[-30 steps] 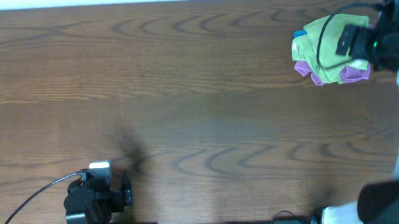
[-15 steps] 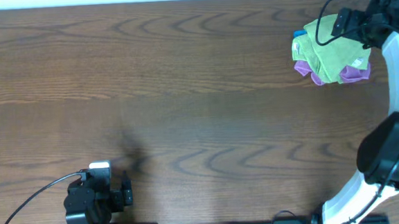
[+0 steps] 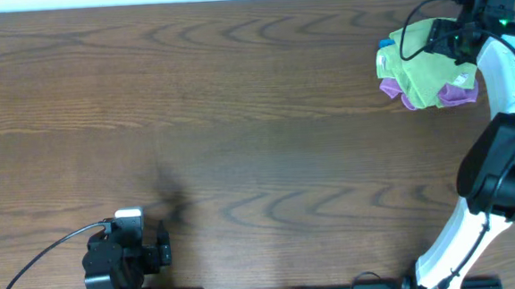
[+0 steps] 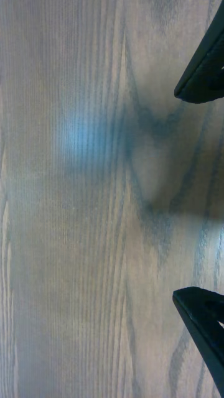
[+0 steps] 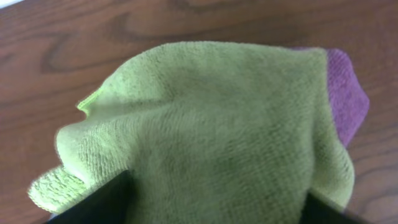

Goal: Fold the cloth
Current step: 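Reach the right gripper to the cloth pile and grasp the green towel, then pull the green towel left off the pile and drop it mid-table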

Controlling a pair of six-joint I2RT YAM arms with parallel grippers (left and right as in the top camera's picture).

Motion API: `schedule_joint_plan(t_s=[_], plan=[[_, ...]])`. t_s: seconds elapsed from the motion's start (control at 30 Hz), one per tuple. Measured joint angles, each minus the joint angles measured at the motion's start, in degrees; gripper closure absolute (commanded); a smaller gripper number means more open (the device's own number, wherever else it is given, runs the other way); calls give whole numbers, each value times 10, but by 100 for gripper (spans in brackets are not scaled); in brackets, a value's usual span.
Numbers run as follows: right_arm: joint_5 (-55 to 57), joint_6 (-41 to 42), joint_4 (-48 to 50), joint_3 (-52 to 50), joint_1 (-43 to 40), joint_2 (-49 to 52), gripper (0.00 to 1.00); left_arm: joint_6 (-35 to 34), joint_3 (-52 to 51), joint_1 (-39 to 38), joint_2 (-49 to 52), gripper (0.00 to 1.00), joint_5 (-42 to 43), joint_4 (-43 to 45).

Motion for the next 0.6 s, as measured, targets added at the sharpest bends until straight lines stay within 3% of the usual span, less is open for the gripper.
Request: schedule_joint_plan(t_s=[0.03,0.33,0.6], plan=[[1,-1,1,0,0,1,98,0,0,0,0,5,0,0],[-1,-7,14,0,0,-32,99,0,0,0,0,5,0,0],[-40,-32,-66,4,15,-184,99,0,0,0,0,4,0,0]])
